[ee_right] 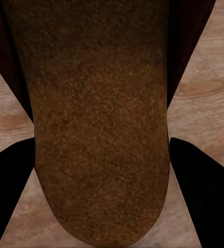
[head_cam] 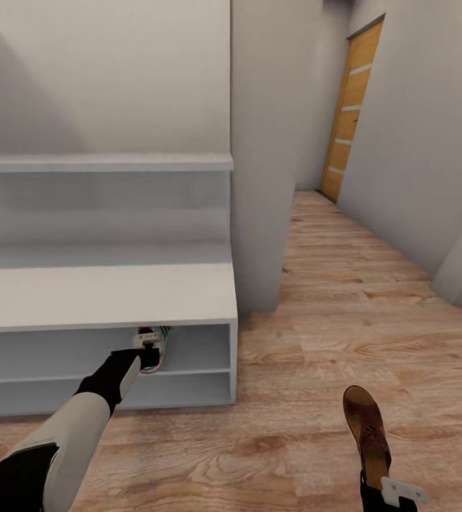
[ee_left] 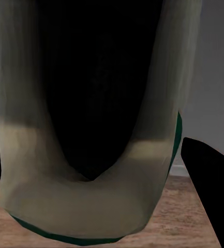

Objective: Pick up the two gym shoes and the two sandals from the corridor floor and place them onto the hallstand (shoe rack) in the corridor, making sure they are on the rack and not on the floor. Arrange them so the two gym shoes are next to each other and the two sandals are next to each other.

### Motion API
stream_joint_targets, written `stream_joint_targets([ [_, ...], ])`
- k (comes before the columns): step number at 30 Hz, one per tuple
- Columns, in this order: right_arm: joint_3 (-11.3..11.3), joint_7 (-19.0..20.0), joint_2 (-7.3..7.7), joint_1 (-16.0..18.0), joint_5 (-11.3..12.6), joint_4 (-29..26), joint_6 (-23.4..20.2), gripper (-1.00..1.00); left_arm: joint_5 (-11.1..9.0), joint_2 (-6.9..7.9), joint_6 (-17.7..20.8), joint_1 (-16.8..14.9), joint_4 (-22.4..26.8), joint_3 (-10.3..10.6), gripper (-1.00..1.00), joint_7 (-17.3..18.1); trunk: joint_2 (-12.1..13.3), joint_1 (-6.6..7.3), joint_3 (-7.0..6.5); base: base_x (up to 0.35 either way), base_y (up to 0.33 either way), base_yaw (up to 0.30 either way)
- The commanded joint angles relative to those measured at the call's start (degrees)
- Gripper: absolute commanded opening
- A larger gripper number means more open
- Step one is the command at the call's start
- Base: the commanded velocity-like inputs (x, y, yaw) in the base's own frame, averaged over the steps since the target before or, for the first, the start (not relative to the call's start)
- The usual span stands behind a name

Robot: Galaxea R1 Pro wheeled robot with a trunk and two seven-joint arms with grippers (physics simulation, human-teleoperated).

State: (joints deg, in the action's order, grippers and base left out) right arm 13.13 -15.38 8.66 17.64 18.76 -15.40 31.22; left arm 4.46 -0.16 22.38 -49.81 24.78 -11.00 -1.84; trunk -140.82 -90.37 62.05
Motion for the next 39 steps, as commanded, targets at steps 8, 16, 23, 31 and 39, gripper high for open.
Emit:
stream_joint_targets([
  [8, 0.49, -0.35, 0.03, 0.04, 0.31, 0.00, 0.14, -1.00, 0.46, -0.07, 0.22, -0.02, 0.10, -0.25, -1.00, 0.09, -0.02, 0.01, 0.05, 0.056, -0.002, 0.000],
  [16, 0.49, -0.35, 0.03, 0.03, 0.31, 0.00, 0.15, -1.00, 0.46, -0.10, 0.13, -0.01, 0.10, -0.25, -1.00, 0.12, -0.02, 0.01, 0.05, 0.077, 0.000, 0.000],
  [23, 0.49, -0.35, -0.02, 0.03, 0.38, -0.12, 0.12, -1.00, 0.46, 0.02, 0.14, -0.02, 0.10, -0.23, -1.00, 0.15, -0.02, 0.01, 0.05, 0.008, 0.000, 0.000],
  [31, 0.49, -0.35, -0.05, 0.03, 0.40, -0.16, 0.14, -1.00, 0.46, 0.07, 0.15, -0.01, 0.10, -0.25, -1.00, 0.09, -1.62, -0.87, 0.77, 0.000, 0.000, 0.000],
  [39, 0.49, -0.35, -0.05, 0.04, 0.40, -0.16, 0.12, -1.00, 0.46, 0.07, 0.12, 0.01, 0.10, -0.25, -1.00, 0.09, -1.62, -0.87, 0.77, 0.051, 0.000, 0.000],
])
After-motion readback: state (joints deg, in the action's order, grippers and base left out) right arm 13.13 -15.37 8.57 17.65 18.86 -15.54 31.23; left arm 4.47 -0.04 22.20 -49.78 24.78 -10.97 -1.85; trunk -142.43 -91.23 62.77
